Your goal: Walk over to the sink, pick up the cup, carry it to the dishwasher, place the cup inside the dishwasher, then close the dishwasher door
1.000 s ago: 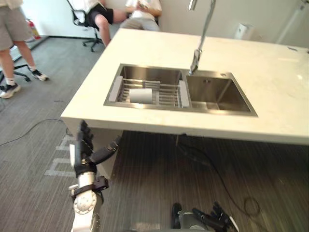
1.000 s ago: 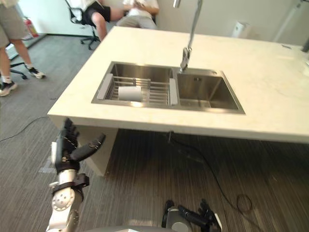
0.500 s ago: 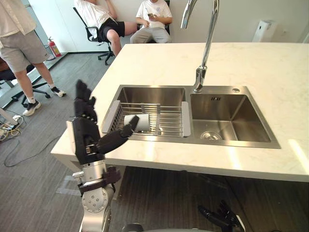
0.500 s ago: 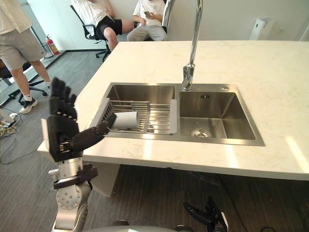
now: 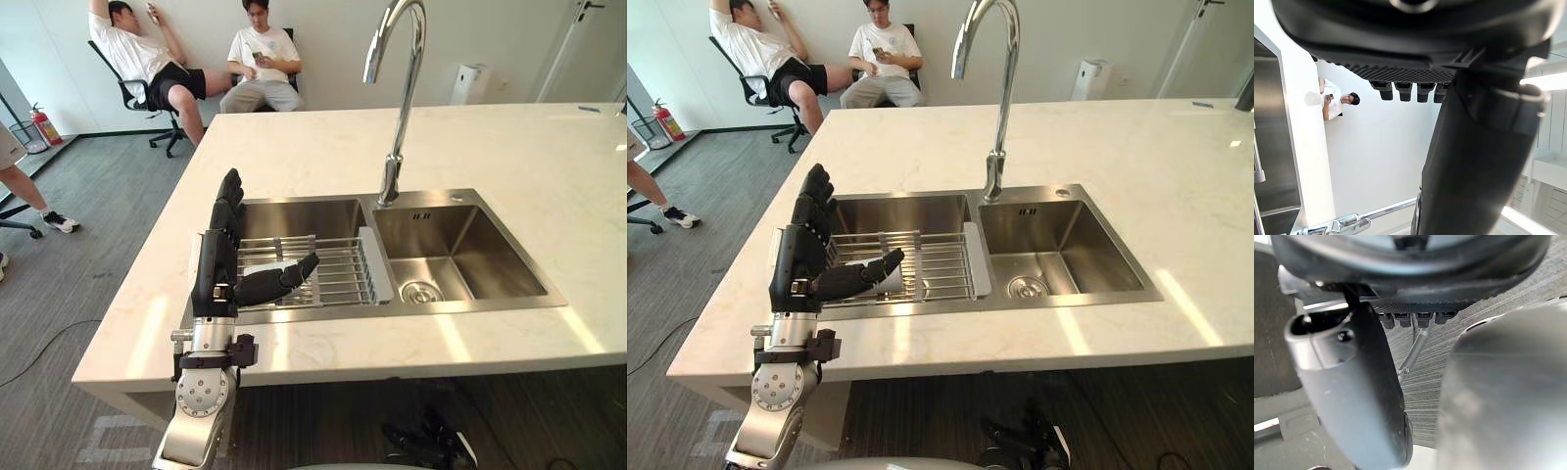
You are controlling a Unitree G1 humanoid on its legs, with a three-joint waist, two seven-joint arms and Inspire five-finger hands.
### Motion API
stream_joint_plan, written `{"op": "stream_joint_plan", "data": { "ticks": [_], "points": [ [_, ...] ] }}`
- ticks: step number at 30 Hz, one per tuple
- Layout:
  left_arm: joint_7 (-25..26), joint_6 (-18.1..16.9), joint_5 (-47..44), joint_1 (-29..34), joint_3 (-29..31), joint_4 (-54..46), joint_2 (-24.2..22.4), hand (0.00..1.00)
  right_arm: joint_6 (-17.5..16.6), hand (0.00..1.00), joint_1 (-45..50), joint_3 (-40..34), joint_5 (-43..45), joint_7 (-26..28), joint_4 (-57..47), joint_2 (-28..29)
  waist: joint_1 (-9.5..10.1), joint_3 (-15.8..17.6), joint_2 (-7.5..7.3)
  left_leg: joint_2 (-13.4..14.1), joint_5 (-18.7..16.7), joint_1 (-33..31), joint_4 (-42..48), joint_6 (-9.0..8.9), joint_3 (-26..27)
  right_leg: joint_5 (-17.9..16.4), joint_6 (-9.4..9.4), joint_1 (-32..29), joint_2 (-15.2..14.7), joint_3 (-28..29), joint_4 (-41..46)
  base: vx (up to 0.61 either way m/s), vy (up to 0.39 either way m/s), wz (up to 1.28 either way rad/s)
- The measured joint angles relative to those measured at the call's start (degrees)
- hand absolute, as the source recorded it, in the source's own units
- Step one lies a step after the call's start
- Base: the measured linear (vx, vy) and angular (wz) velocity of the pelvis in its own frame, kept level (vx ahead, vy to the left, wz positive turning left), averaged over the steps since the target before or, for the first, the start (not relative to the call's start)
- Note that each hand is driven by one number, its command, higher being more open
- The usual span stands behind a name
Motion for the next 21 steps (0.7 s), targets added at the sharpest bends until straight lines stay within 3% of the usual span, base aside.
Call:
{"op": "stream_joint_plan", "data": {
  "ticks": [1, 2, 7, 15, 21],
  "points": [
    [-0.04, 1.05, 0.66, -1.26, -0.12, 1.52, 0.67, 1.0, 0.0, 1.0, -0.04, 0.09, 0.05, 0.28, -0.08, 0.54, -0.09, -0.34, -1.48, -0.43, 0.12, -0.88, 0.3, -0.21, -1.25, 4.47, -0.19, -0.07, 0.81, -0.07, -6.42, 0.15, -0.128, 0.47],
    [-0.04, 1.57, 1.28, -1.94, -0.19, 2.82, 1.02, 1.0, -0.02, 1.0, -0.25, 0.1, 0.13, 0.51, -0.01, 0.66, -0.07, -0.42, -2.64, -0.78, -0.01, -0.9, 0.33, -0.58, -2.38, 4.44, 1.0, 0.4, 0.59, -0.24, -8.09, 0.16, -0.161, 0.44],
    [-0.98, 6.06, 8.35, -3.43, -2.95, 8.35, 1.0, 1.0, -0.01, 1.0, -4.56, -0.09, 0.25, 1.04, 0.11, -0.42, 0.32, -0.33, 0.49, 2.95, 1.39, -0.13, -2.86, -3.07, -3.61, 8.4, -0.89, 5.92, 5.26, -2.32, -19.0, 0.1, -0.135, 0.08],
    [-1.07, 11.23, 18.5, -4.03, -2.92, 9.47, 4.37, 1.0, 1.93, 1.0, -5.48, -0.05, 0.25, 1.41, 0.33, -0.92, 0.45, -0.14, 1.1, 1.43, 3.44, -0.91, -4.73, -2.08, -3.72, 14.07, 0.1, 7.87, 5.04, -2.19, -26.59, -0.06, 0.03, 0.01],
    [-1.75, 14.41, 22.53, -5.69, -3.22, 9.92, 6.5, 1.0, 2.74, 1.0, -5.06, 0.02, 0.24, 1.93, 1.21, -0.86, 0.31, 0.05, 1.25, 0.58, 6.37, -0.88, -7.52, -1.78, -4.09, 16.28, -0.54, 7.93, 4.67, -2.3, -28.9, -0.13, 0.008, 0.03]
  ]
}}
